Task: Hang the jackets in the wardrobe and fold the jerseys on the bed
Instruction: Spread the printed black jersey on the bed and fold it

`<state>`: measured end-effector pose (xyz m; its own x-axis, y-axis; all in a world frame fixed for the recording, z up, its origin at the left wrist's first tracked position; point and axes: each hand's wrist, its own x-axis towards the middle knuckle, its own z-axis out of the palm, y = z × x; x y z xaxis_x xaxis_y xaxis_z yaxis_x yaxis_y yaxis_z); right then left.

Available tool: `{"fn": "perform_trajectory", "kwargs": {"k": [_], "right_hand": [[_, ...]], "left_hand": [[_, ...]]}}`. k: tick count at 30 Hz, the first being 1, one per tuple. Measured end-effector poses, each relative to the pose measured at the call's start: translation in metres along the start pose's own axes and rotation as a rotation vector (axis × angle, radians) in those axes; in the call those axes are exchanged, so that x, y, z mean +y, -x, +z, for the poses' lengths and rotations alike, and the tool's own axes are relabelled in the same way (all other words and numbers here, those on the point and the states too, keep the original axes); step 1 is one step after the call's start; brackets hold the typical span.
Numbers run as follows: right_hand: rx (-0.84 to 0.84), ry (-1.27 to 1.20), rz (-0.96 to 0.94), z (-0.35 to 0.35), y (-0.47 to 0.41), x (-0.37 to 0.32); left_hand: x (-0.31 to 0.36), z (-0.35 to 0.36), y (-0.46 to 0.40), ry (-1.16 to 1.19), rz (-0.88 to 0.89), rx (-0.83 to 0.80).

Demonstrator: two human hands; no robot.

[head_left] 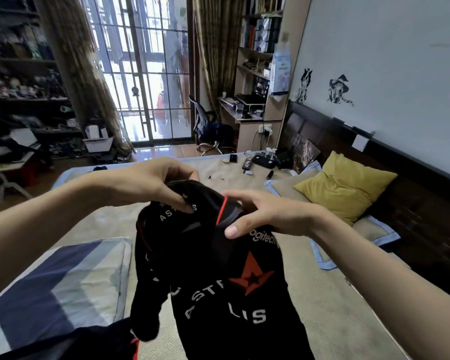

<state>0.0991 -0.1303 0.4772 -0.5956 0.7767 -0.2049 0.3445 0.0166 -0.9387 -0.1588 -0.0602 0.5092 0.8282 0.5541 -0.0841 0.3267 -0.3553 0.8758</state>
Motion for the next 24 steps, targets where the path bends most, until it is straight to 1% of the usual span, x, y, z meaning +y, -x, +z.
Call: {"fn": "perform_trajectory", "kwargs": {"k": [2,4,6,9,10,13,16,18,20,22,24], "right_hand": [[0.052,-0.174,-0.109,0.006,-0.005,0.0],[0.125,-0.252,-0.201,0.009,-0.008,-0.002],[0.206,-0.153,-0.249,0.009,-0.007,-0.006],[0.29,0.074,-0.258,0.006,-0.007,-0.01],[0.306,0.098,-0.26,0.005,-0.007,-0.011],[0.33,0.066,-0.261,0.0,-0.008,-0.008],[0.429,0.156,-0.284,-0.007,-0.01,-0.007],[0.58,0.308,-0.35,-0.014,-0.011,-0.009],[0.728,0.425,-0.367,-0.026,-0.008,-0.01],[0.769,0.452,-0.324,-0.038,-0.006,-0.005],[0.768,0.515,-0.202,-0.046,-0.009,0.004]], "left_hand": [[0.012,0.004,-0.004,-0.027,0.036,-0.001],[0.024,0.006,-0.007,-0.088,0.058,0.006],[0.031,0.006,-0.01,-0.087,0.056,0.024],[0.036,0.001,-0.012,-0.094,0.014,0.051],[0.036,-0.002,-0.012,-0.126,0.004,0.058],[0.035,-0.008,-0.011,-0.201,-0.024,0.037],[0.029,-0.02,-0.008,-0.313,-0.132,0.018],[0.017,-0.035,-0.003,-0.462,-0.216,0.051],[0.002,-0.047,0.003,-0.575,-0.239,0.125],[-0.007,-0.052,0.008,-0.552,-0.23,0.217],[-0.013,-0.052,0.009,-0.469,-0.23,0.274]]}}
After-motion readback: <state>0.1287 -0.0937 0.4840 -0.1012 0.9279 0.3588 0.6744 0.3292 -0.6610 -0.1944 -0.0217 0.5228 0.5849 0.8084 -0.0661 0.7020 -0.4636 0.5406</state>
